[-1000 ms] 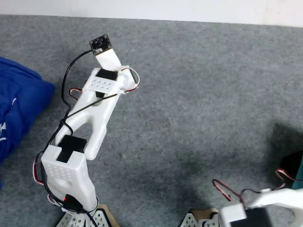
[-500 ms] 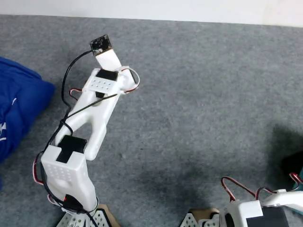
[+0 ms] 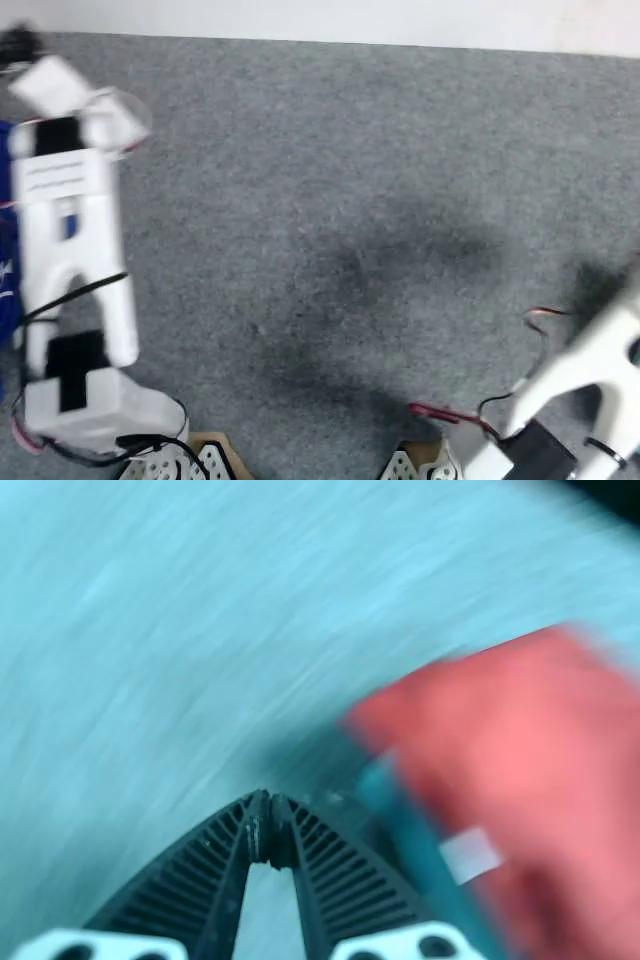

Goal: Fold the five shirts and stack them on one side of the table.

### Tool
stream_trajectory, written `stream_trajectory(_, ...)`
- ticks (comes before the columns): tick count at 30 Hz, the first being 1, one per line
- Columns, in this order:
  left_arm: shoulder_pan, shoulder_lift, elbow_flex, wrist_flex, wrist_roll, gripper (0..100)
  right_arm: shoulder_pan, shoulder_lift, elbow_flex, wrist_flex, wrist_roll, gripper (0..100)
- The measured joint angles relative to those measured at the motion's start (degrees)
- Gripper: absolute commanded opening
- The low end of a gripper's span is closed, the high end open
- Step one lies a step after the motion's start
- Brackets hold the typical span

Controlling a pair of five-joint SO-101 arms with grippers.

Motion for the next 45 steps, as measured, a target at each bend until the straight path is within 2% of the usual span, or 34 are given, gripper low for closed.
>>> stream_trajectory(6,-10.99,-3.6,1.58,10.2,-14.59,5,-26.9,-0.35,0.53,17.05,-1.23,0.8)
stream_trajectory(10,-11.87,-7.12,9.14,11.34,-19.16,5,-42.99,-3.6,6.33,17.23,-2.81,0.8)
stream_trajectory(13,-12.04,-14.33,16.18,9.23,-20.13,5,-50.55,-9.67,14.24,12.57,-3.6,0.8)
stream_trajectory(20,-22.07,-34.2,36.75,1.23,-20.4,7,-53.71,-20.31,36.22,-4.4,-3.69,0.9)
stream_trajectory(24,-31.12,-34.9,46.51,-8.97,-20.4,17,-56.44,-19.69,44.22,-12.57,-3.69,0.9)
stream_trajectory(27,-35.25,-31.91,48.09,-14.42,-20.4,17,-58.81,-17.76,45.63,-15.65,-3.16,0.9)
stream_trajectory(34,-40.7,-18.55,42.81,-19.25,-20.4,17,-59.87,-11.52,45.89,-19.96,-2.11,0.9)
stream_trajectory(40,-42.64,-1.23,28.57,-20.22,-20.4,25,-60.13,-7.74,45.89,-21.27,-2.02,0.9)
stream_trajectory(45,-45.01,12.75,16.18,-20.22,-20.4,25,-60.13,-7.12,45.89,-21.36,-1.58,0.9)
